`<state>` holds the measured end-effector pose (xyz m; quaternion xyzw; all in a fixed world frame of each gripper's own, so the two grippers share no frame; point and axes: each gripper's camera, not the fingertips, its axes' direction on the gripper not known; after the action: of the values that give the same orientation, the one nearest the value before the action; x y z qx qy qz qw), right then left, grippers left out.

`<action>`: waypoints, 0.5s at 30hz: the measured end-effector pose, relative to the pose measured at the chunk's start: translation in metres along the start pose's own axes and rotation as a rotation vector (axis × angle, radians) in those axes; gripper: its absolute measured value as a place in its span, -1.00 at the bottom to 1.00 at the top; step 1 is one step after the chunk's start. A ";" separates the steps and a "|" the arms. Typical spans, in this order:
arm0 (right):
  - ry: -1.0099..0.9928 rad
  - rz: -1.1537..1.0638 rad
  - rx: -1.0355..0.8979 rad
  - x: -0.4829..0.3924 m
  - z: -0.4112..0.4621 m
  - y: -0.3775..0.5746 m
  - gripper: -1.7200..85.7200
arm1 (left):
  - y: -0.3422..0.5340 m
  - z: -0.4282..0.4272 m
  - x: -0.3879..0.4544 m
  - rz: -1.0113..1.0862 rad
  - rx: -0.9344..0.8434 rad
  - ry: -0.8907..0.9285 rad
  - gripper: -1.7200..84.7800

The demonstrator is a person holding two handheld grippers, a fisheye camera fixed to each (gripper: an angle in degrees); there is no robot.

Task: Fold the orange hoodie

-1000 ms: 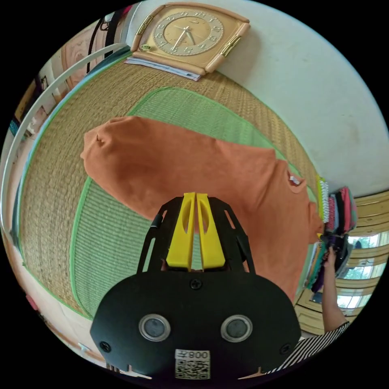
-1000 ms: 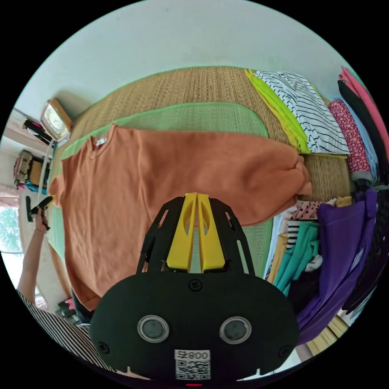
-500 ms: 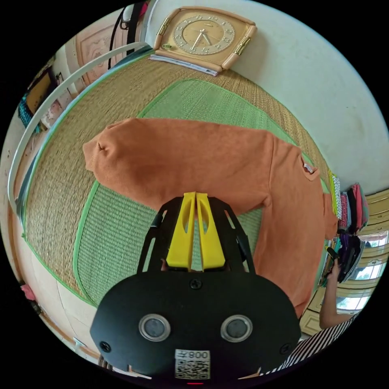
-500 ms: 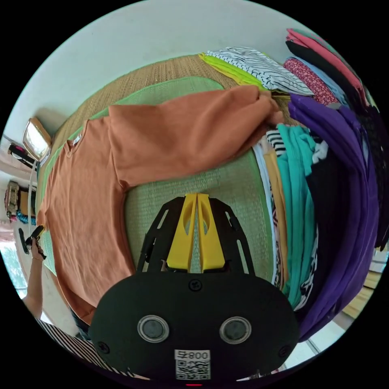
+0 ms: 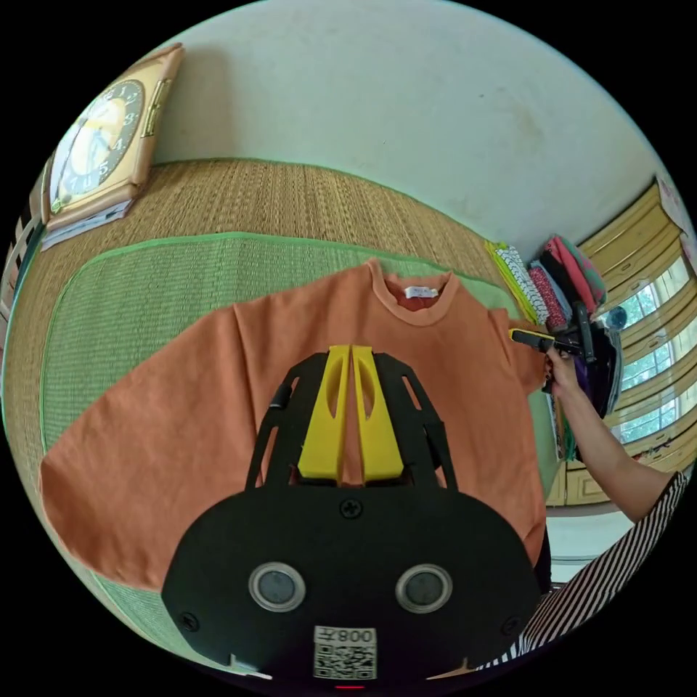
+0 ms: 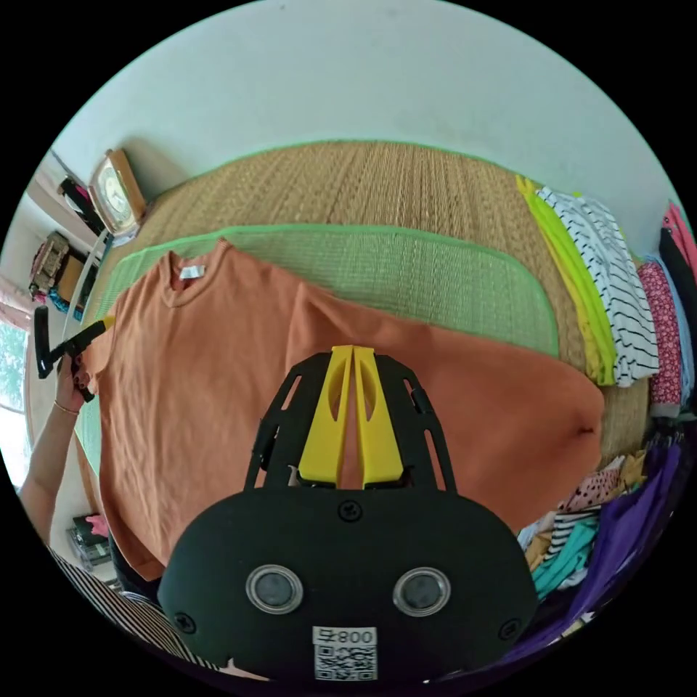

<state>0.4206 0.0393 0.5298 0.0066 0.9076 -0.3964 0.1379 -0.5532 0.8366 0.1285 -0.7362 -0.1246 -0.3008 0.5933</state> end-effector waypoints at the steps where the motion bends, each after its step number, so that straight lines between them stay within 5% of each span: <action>1: -0.015 0.007 -0.043 0.007 0.015 -0.004 -0.96 | -0.012 0.017 0.001 0.012 -0.020 -0.026 -0.96; 4: -0.031 0.075 0.019 0.030 0.006 0.006 -0.96 | -0.031 0.056 -0.002 0.022 -0.101 -0.163 -0.96; 15: 0.020 0.141 0.150 0.041 -0.017 0.042 -0.96 | -0.057 0.116 -0.022 -0.017 -0.036 -0.180 -0.95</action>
<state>0.3825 0.0760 0.4999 0.0846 0.8741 -0.4524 0.1555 -0.5675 0.9659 0.1479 -0.7697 -0.1784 -0.2405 0.5637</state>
